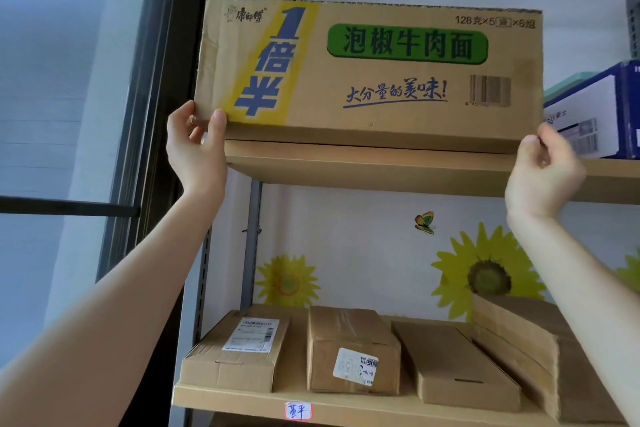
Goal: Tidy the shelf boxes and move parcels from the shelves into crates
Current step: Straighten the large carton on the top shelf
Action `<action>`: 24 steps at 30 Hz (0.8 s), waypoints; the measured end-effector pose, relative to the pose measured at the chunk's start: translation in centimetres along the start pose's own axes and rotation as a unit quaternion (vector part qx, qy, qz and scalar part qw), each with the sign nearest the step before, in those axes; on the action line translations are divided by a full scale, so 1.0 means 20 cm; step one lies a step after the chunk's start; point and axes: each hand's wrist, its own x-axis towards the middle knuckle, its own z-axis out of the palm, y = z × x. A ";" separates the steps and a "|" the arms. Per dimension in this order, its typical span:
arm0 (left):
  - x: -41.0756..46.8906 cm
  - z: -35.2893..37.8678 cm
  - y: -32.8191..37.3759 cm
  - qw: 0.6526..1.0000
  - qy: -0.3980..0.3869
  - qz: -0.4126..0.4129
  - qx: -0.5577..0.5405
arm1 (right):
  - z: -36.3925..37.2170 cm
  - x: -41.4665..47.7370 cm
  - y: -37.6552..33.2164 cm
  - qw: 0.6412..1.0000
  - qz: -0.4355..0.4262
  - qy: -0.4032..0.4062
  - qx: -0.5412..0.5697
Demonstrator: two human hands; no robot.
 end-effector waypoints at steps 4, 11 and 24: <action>0.02 0.03 -0.06 0.999 -0.002 -0.025 0.048 | 0.04 -0.01 0.04 0.990 -0.024 -0.076 -0.112; 0.03 0.09 -0.15 0.991 0.031 -0.028 0.127 | 0.09 -0.02 0.11 0.935 -0.077 -0.169 -0.302; 0.05 0.11 -0.12 0.954 0.030 -0.059 0.293 | 0.09 -0.01 0.10 0.898 -0.073 -0.228 -0.369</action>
